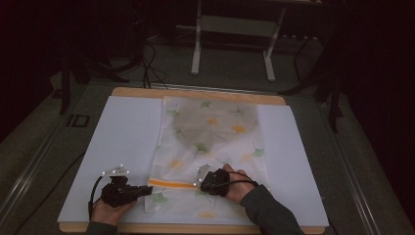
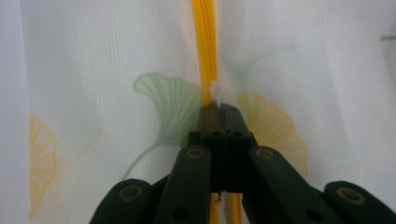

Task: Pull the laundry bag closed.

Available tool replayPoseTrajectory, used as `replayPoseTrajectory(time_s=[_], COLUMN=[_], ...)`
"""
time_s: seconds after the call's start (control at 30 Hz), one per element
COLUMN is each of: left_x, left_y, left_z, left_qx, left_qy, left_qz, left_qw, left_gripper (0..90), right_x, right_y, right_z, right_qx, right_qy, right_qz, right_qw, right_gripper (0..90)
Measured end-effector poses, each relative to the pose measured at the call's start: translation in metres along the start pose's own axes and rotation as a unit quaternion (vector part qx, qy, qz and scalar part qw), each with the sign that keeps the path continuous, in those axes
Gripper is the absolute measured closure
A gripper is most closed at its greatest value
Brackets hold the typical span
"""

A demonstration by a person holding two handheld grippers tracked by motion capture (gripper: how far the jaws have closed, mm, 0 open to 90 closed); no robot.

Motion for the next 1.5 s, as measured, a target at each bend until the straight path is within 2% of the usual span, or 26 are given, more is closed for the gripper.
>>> replayPoseTrajectory(time_s=[1.23,1.5], left_x=[0.001,0.001], left_y=[-0.001,-0.001], left_z=[0.002,0.002], left_qx=[-0.002,-0.003], left_qy=[0.002,0.003], left_qz=[0.003,0.003], left_qw=[1.0000,1.0000], left_gripper=[88.1,88.1], right_x=[0.030,0.036], right_y=[0.013,0.014], right_z=[0.012,0.015], right_qx=[0.019,0.019], right_qy=[-0.015,-0.012], right_qz=[-0.017,-0.029], right_qw=[0.9996,0.9993], right_gripper=[90.0,90.0])
Point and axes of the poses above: each handheld gripper's, and its own axes: z roughly backward along the jaws, x roughly out of its underside, y roughly to its right, the point moved 6 cm from there along -z, roughly forward along the jaws, and after that the axes turned 11 degrees about -z, right-handed, at the moved point
